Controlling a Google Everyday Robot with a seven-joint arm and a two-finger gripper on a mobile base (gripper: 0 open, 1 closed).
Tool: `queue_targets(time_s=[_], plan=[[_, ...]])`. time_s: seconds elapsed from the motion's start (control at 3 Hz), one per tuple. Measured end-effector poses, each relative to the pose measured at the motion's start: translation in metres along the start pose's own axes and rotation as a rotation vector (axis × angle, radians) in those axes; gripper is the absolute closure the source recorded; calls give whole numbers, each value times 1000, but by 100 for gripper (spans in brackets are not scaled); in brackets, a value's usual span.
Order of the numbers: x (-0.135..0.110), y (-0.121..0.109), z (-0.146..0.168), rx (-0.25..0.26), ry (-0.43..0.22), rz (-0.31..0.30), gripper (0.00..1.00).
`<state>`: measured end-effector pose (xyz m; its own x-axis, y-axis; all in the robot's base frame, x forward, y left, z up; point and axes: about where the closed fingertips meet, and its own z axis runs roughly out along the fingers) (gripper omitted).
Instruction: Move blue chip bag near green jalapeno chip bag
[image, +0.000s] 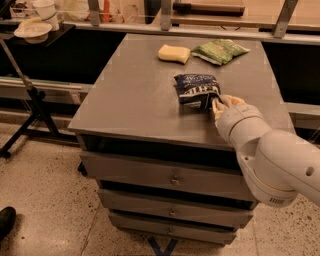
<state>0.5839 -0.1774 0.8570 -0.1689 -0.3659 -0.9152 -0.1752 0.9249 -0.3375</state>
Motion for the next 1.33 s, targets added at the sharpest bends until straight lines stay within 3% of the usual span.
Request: queue_targets(time_s=[0.33,0.67,1.0,1.33], plan=[[1,-34,-7,99,17,-20,100],[-5,-64,-16,165,21,-44,100],[-6,-90,-22,214,43,-66,100],[-4,-103,-16,221,62,-74,100]])
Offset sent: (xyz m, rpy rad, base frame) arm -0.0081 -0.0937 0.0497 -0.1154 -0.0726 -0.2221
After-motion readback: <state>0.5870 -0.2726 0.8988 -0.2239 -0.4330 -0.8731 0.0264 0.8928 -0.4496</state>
